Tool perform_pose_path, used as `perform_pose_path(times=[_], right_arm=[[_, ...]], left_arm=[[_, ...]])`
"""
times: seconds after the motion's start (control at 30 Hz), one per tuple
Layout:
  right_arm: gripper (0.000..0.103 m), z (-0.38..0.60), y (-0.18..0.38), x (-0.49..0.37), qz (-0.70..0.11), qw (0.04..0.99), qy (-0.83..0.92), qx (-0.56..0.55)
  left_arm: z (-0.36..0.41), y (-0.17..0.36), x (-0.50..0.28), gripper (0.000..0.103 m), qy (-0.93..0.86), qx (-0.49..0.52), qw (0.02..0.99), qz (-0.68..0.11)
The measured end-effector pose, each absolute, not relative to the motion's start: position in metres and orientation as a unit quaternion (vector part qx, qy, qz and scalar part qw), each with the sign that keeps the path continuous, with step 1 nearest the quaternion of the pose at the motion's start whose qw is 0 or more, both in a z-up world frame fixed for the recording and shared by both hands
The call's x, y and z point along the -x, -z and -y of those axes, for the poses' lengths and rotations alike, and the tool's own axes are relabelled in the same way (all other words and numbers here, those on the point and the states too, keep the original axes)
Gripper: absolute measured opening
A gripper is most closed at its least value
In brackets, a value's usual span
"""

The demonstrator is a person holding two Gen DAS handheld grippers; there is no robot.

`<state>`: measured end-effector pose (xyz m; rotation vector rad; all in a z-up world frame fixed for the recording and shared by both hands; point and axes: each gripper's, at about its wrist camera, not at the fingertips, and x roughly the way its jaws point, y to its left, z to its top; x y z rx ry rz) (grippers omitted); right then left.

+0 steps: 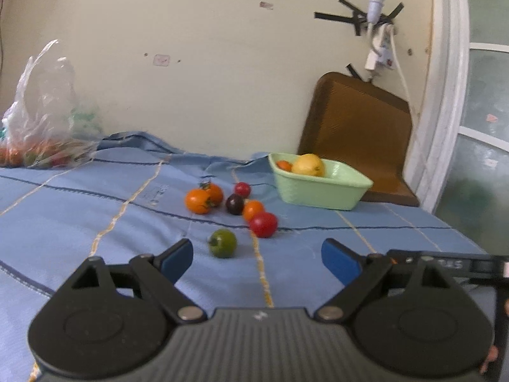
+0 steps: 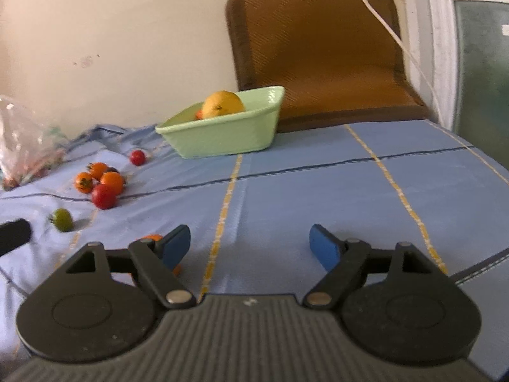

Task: Organize fruits
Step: 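Withdraw both tools from the basket back toward the remaining fruit, then move the left tool toward the green tomato and the right tool toward an orange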

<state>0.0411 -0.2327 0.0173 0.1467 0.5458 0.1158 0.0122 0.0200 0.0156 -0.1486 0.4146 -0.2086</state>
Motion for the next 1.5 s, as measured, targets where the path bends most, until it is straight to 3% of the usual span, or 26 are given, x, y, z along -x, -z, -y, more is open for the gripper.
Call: perform_pose_path(times=[0.6,1.5], right_arm=[[0.091,0.241,-0.027,-0.015,-0.198,0.959,-0.168,-0.117],[0.092,0.239,-0.03,-0.014,-0.196,0.958,-0.177,-0.108]], left_arm=[[-0.002,-0.008,-0.029,0.091,0.019,0.003,0.961,-0.275],[-0.001,-0.007,-0.033,0.094,0.059,0.006,0.957,-0.283]])
